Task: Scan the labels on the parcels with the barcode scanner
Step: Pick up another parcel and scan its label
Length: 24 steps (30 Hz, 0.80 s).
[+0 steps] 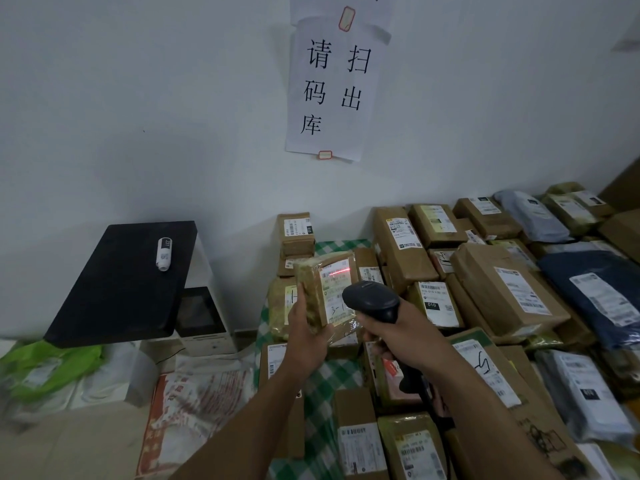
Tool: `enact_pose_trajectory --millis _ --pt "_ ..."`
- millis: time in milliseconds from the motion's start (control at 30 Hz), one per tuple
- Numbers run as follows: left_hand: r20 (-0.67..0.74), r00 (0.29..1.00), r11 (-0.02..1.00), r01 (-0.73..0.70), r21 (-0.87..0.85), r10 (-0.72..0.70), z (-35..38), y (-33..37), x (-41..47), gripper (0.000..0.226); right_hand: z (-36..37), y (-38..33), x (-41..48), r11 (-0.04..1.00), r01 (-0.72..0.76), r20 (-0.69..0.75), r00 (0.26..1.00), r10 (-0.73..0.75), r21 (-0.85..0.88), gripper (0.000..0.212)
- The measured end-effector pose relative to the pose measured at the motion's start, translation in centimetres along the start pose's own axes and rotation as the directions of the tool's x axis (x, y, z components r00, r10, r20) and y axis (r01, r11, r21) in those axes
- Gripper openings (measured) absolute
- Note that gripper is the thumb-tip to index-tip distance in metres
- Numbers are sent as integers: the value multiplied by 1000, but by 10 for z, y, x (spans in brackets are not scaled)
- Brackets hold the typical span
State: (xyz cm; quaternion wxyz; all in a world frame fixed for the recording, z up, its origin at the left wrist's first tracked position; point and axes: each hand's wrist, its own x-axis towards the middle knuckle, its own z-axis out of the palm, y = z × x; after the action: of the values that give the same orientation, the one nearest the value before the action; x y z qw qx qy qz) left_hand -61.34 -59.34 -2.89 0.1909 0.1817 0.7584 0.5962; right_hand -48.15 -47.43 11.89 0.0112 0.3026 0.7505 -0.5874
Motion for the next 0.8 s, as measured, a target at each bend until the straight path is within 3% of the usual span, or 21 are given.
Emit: enact_pose_trajectory --millis 167,300,500,667,800 --pt "30 999 999 -37 -4 37 -1 -1 4 101 -2 2 5 1000 -3 -4 1000 3 -5 29" --pt "31 998 998 -48 -49 49 -6 23 -3 77 -5 4 10 998 36 -18 999 -37 -51 33" --pt "104 957 928 287 -238 -269 -37 1 22 60 -7 11 32 996 31 -23 999 -33 -78 35" --pt "83 928 872 370 -321 -364 -62 -1 81 56 -3 18 59 995 -10 -11 1000 8 -100 39" --pt "152 896 860 443 -253 -417 -70 -6 120 53 0 19 79 991 -33 -1 999 33 -127 37"
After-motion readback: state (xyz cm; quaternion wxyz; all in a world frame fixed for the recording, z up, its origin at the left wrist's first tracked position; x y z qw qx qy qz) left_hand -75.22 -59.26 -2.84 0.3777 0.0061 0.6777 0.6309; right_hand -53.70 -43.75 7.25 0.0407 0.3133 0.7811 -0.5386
